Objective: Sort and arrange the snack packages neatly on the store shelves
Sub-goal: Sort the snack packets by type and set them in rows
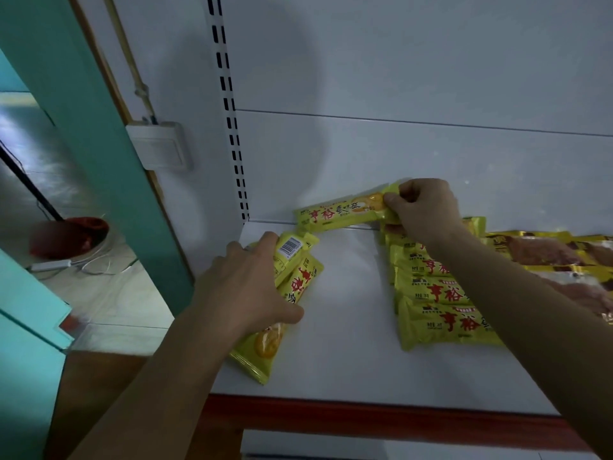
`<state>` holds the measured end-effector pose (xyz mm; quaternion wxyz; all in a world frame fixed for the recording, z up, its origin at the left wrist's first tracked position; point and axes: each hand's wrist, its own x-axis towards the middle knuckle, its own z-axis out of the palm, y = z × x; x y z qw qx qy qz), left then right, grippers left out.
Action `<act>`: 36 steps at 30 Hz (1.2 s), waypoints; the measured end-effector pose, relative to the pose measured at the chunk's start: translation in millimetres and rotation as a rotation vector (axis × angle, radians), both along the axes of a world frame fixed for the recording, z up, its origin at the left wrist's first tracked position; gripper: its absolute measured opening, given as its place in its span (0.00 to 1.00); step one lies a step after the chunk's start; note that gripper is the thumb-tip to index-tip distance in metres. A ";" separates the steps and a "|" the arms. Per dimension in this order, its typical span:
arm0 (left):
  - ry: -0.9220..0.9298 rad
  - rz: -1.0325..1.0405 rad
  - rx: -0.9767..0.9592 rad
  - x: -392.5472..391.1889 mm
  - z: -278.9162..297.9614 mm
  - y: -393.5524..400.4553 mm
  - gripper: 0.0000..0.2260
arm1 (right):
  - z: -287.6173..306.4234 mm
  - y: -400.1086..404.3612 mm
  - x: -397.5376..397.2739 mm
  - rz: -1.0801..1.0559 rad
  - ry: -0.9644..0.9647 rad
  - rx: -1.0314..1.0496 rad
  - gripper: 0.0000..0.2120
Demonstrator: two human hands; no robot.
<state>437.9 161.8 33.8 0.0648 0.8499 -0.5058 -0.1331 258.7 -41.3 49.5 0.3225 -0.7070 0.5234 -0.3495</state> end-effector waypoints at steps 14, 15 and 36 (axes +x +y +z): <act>0.022 -0.183 -0.022 -3.3 2.3 -9.4 0.55 | 2.5 22.3 26.3 0.136 0.854 -0.462 0.13; 0.022 -0.216 -0.024 -2.4 2.7 -9.8 0.55 | 1.9 28.1 23.2 0.179 0.741 -0.468 0.10; 0.052 -0.755 0.095 -10.6 27.7 -6.1 0.54 | -13.5 103.1 -50.4 0.720 0.264 -0.203 0.24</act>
